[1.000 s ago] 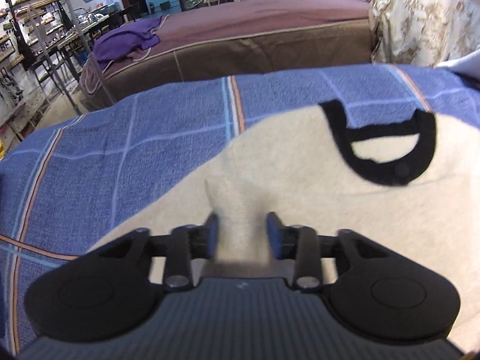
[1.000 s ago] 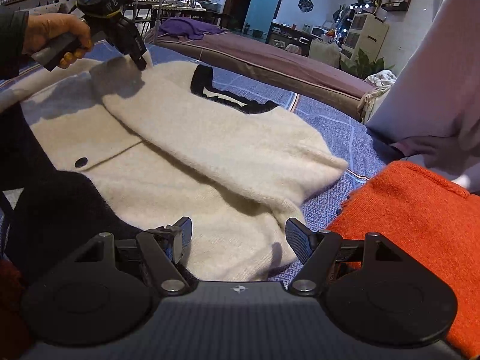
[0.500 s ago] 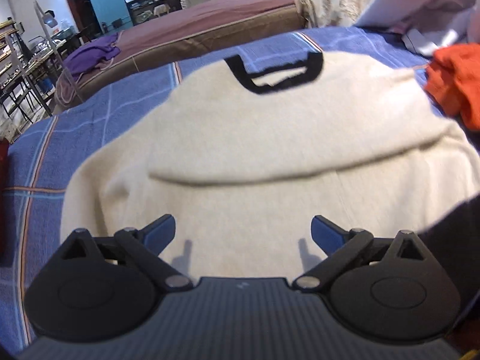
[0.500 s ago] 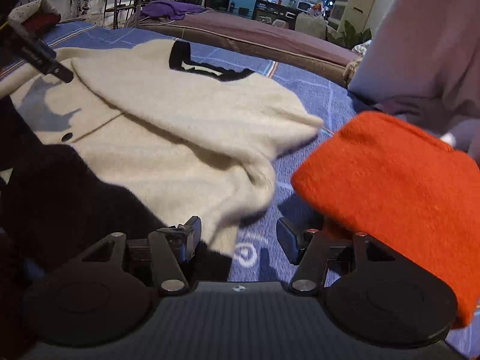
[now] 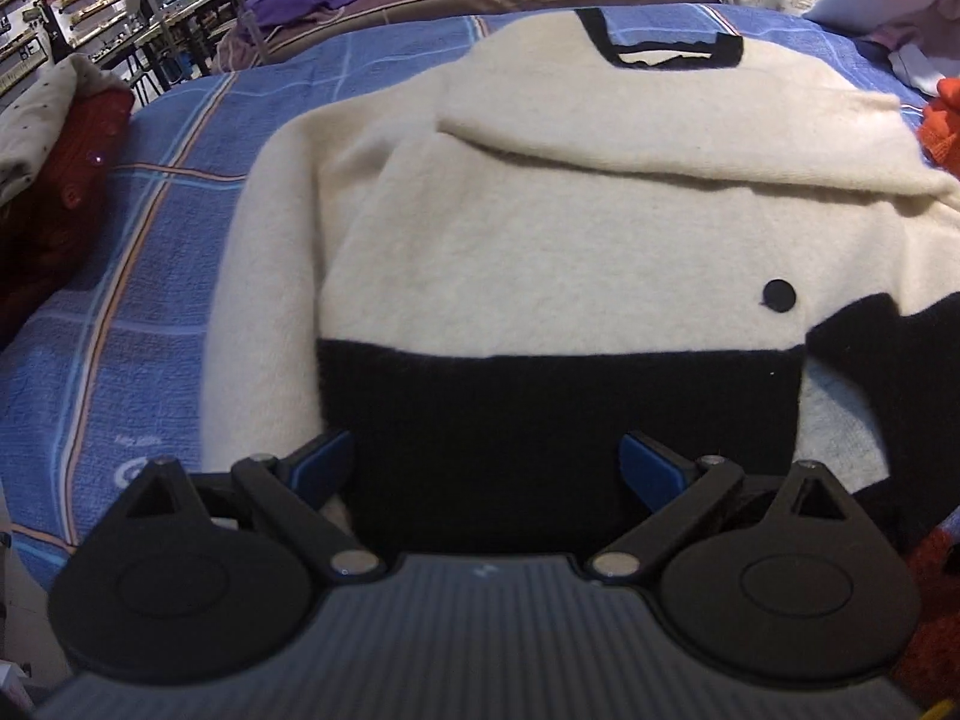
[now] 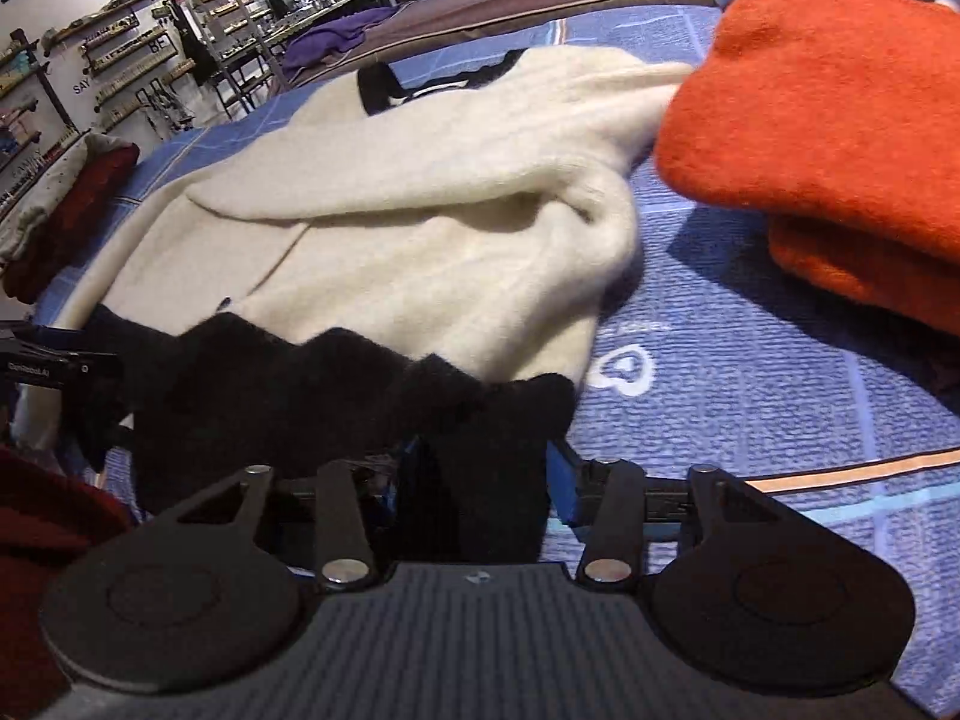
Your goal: Fold small clothes
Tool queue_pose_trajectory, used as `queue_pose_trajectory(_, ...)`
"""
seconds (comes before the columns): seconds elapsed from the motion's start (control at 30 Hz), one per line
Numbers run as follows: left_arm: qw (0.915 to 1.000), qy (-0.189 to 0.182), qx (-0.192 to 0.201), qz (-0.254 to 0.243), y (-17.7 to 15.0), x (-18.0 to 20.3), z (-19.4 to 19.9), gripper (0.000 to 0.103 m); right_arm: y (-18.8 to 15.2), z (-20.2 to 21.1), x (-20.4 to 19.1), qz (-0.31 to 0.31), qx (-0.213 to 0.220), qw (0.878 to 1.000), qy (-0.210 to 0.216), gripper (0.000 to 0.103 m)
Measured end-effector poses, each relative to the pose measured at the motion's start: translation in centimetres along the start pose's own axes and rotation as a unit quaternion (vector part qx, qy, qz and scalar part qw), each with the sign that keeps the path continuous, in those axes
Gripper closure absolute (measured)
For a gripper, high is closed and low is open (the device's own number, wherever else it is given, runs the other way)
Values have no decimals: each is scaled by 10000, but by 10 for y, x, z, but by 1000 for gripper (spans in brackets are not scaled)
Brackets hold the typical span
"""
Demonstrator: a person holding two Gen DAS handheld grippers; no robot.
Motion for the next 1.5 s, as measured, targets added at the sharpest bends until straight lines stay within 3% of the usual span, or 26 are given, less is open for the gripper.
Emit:
queue_pose_trajectory(0.03,10000,52,-8,18,-2,-5,1,6,1,1,-2,-65,-4,10000,52,84)
queue_pose_trajectory(0.07,9999,163,-27,25,-4,-9,1,6,2,3,-1,-167,-25,9998,110,89)
queue_pose_trajectory(0.17,9998,167,53,17,-1,-9,7,6,7,24,4,-630,-95,9973,378,91)
queue_pose_trajectory(0.33,9998,62,203,-56,18,19,6,6,-5,69,29,-280,-423,9977,-440,93)
queue_pose_trajectory(0.47,9980,19,481,-415,43,57,11,2,-13,69,39,-370,-365,9965,-657,90)
queue_pose_trajectory(0.53,9951,97,650,-744,54,76,19,0,4,85,29,-140,117,9956,-915,76)
queue_pose_trajectory(0.57,9925,183,753,-941,59,85,24,0,14,96,25,-129,414,9941,-993,56)
queue_pose_trajectory(0.6,9890,294,868,-1163,62,94,28,0,26,111,24,-199,766,9905,-1128,21)
queue_pose_trajectory(0.63,9843,410,988,-1404,66,103,32,0,38,126,24,-318,1146,9850,-1251,4)
queue_pose_trajectory(0.67,9801,500,1072,-1591,68,111,35,0,48,138,23,-437,1482,9800,-1256,0)
queue_pose_trajectory(0.73,9736,569,1123,-1903,71,127,35,0,73,156,11,-788,2141,9710,-720,0)
queue_pose_trajectory(0.83,9691,444,1141,-2142,74,152,36,0,106,152,-35,-1017,2620,9583,526,0)
queue_pose_trajectory(0.93,9640,439,1090,-2383,72,170,39,0,131,121,-100,-941,2476,9503,1637,0)
queue_pose_trajectory(1.03,9569,559,1150,-2607,70,180,45,0,149,99,-159,-741,2396,9341,2541,0)
queue_pose_trajectory(1.2,9565,443,1028,-2694,64,185,44,0,160,95,-213,72,2303,9314,2819,0)
queue_pose_trajectory(1.3,9542,402,1008,-2786,60,188,43,0,160,100,-221,316,2245,9340,2762,0)
queue_pose_trajectory(1.5,9611,-68,697,-2673,49,196,39,1,151,103,-227,641,2356,9331,2639,0)
Point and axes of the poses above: each gripper's, at about its wrist camera, not at the fingertips, and z roughly against the way its jaws point, x to its right, y to its top, the point moved 10 cm from there along -z, roughly the way its jaws point, and after that the axes turned 3 degrees about -z, right-handed, at the moved point
